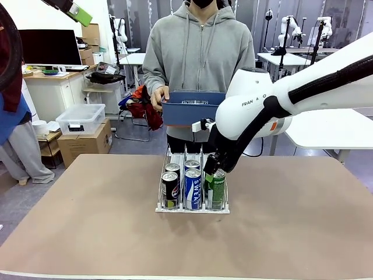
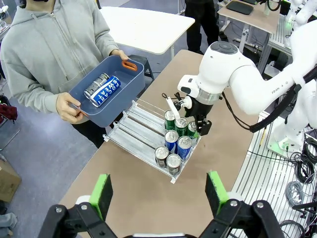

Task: Fill the beverage cans into the dispenser.
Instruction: Place the picked Sprite in the line of the Automatic Can Dispenser with the same cans.

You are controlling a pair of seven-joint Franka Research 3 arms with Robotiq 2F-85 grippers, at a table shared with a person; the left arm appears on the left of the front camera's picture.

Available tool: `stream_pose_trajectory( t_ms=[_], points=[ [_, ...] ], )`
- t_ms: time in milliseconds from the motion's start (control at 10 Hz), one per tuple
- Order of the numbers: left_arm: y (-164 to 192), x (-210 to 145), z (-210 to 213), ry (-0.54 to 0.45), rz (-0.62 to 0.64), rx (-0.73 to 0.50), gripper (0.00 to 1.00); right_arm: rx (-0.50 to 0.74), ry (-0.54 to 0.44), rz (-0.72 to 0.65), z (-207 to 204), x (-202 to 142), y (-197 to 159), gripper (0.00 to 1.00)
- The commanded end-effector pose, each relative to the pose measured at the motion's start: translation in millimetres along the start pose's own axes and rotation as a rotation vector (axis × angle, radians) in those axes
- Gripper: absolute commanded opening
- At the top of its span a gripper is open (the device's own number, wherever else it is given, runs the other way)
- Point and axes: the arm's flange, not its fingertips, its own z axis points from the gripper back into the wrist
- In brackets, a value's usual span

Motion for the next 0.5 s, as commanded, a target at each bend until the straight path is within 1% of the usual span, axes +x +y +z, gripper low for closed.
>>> stream_pose_trajectory(
  t_ms=[0,200,300,400],
  points=[
    [0.1,-0.6,0.1,0.002,0.002,0.007,1.0,0.011,-0.013,-0.018,14.8,-12.0,9.9,1.0],
    [0.1,-0.6,0.1,0.002,0.002,0.007,1.0,0.002,-0.039,-0.035,29.3,-21.5,13.2,1.0],
    [0.1,-0.6,0.1,0.002,0.002,0.007,1.0,-0.004,-0.023,-0.007,15.8,-3.8,5.5,1.0],
    [0.1,-0.6,0.1,0.002,0.002,0.007,1.0,-0.004,-0.023,-0.007,15.8,-3.8,5.5,1.0]
  ],
)
